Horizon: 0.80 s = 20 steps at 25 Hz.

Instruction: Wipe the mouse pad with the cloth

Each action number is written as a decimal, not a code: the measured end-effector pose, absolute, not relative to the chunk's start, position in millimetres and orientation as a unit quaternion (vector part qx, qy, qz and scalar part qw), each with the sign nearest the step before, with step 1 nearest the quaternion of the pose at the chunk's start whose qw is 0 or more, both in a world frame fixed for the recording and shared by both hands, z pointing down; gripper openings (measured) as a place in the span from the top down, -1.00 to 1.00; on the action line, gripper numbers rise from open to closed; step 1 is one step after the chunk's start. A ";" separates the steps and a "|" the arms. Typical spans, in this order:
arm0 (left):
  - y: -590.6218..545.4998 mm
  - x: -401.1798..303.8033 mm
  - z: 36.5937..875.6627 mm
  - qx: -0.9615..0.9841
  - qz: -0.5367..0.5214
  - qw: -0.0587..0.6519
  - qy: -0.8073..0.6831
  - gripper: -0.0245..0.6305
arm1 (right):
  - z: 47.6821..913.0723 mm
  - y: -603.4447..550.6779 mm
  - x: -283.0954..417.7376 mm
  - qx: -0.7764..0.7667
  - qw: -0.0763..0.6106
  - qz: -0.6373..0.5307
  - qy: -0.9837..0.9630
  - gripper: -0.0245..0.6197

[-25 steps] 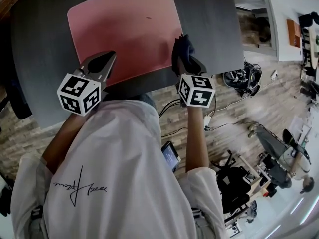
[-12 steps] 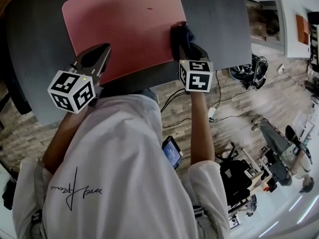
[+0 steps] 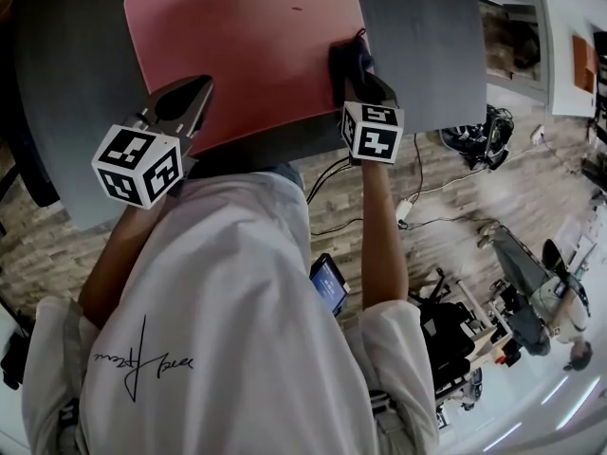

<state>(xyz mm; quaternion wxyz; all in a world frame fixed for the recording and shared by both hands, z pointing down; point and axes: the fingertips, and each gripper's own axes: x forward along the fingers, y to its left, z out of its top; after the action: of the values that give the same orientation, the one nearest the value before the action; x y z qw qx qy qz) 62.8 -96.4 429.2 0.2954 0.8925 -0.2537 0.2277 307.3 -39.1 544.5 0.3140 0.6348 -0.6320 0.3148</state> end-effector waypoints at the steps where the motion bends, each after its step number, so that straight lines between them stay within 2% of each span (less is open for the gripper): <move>1: -96.2 62.2 429.8 0.892 0.228 0.296 -0.254 0.89 | 545.2 -38.9 307.8 0.639 0.304 0.317 -0.632 0.66; 8: -91.6 52.0 425.9 0.897 0.224 0.284 -0.253 0.89 | 548.0 -35.9 306.7 0.657 0.237 0.359 -0.620 0.66; 20: -94.0 -1.1 418.9 0.896 0.216 0.270 -0.278 0.89 | 546.9 -36.5 302.3 0.689 0.235 0.333 -0.599 0.66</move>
<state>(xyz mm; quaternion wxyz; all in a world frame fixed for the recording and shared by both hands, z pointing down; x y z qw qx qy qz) -1.1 -94.0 418.9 0.2699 0.8960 -0.2783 0.2165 302.3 -36.5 546.9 0.2345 0.6895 -0.5987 0.3335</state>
